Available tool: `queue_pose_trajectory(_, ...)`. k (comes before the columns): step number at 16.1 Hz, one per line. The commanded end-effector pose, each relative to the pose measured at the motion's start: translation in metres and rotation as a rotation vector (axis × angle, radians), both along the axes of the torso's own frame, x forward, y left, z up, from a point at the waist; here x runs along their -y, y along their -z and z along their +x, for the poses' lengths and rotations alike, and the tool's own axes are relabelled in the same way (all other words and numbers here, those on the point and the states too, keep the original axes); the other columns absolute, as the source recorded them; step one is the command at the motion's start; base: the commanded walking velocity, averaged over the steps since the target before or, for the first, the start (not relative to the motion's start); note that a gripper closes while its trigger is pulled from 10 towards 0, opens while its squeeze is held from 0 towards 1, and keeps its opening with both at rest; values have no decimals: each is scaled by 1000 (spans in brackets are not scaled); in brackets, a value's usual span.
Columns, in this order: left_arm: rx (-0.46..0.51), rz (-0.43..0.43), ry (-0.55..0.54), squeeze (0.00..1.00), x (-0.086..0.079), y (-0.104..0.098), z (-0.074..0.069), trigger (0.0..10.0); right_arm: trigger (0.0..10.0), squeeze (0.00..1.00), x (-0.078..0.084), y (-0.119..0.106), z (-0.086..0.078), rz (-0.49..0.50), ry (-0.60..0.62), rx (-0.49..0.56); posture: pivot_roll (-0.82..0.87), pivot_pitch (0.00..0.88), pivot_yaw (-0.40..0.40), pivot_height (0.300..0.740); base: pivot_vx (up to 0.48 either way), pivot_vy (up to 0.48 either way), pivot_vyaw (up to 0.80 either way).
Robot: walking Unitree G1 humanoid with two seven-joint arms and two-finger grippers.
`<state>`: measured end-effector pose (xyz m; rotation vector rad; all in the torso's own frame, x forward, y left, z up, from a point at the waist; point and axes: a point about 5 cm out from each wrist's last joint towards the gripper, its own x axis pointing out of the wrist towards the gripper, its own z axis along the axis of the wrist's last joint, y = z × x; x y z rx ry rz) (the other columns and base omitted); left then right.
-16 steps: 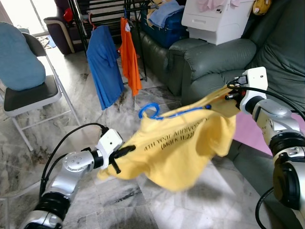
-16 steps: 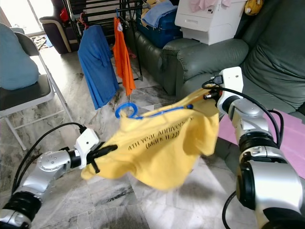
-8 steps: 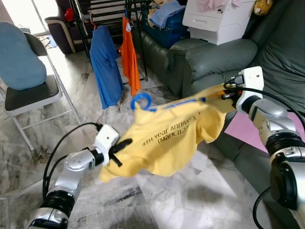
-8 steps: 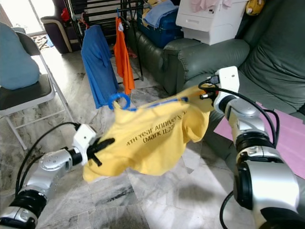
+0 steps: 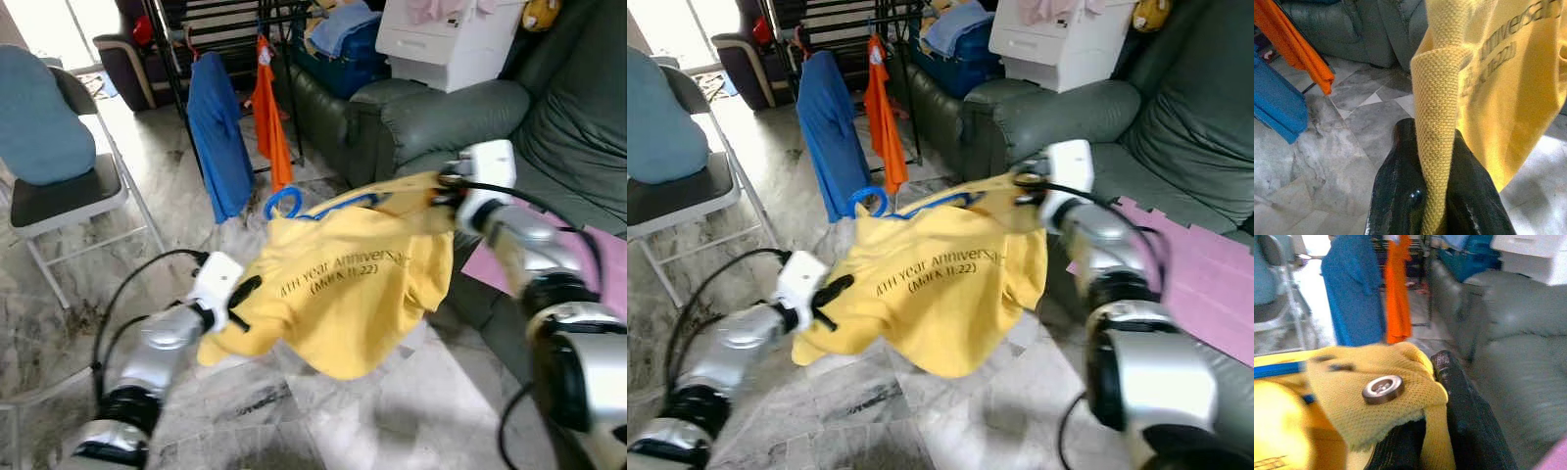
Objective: Hang hanger
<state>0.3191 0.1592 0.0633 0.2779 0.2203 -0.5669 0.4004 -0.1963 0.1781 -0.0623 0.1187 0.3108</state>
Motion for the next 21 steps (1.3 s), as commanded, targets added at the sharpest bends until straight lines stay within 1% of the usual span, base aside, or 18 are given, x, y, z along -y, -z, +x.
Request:
queue_pose_trajectory(1, 17, 19, -46, 0, -5, -4, 5, 0, 0, 0, -3, -20, 5, 17, 3, 78, -92, 0, 13, 740, 0, 0, 0)
queue_pose_trajectory(2, 26, 10, -32, 0, 6, -5, 5, 0, 0, 0, -16, -19, 6, 43, -24, 81, -91, 0, 10, 740, 0, 0, 0)
queue_pose_trajectory(3, 29, 12, -24, 0, 26, -3, 7, 0, 0, 0, -50, -17, 6, 105, -127, 87, -90, 0, 8, 740, 0, 0, 0)
queue_pose_trajectory(4, 25, 20, -33, 0, 30, -2, 8, 0, 0, 0, -62, -17, 4, 125, -183, 85, -93, 0, 7, 740, 0, 0, 0)
queue_pose_trajectory(20, 25, 20, -33, 0, 30, -2, 8, 0, 0, 0, -62, -17, 4, 125, -183, 85, -93, 0, 7, 740, 0, 0, 0)
queue_pose_trajectory(21, 28, 29, -46, 0, 32, -1, 9, 0, 0, 0, -65, -16, 3, 129, -200, 85, -95, 0, 7, 740, 0, 0, 0)
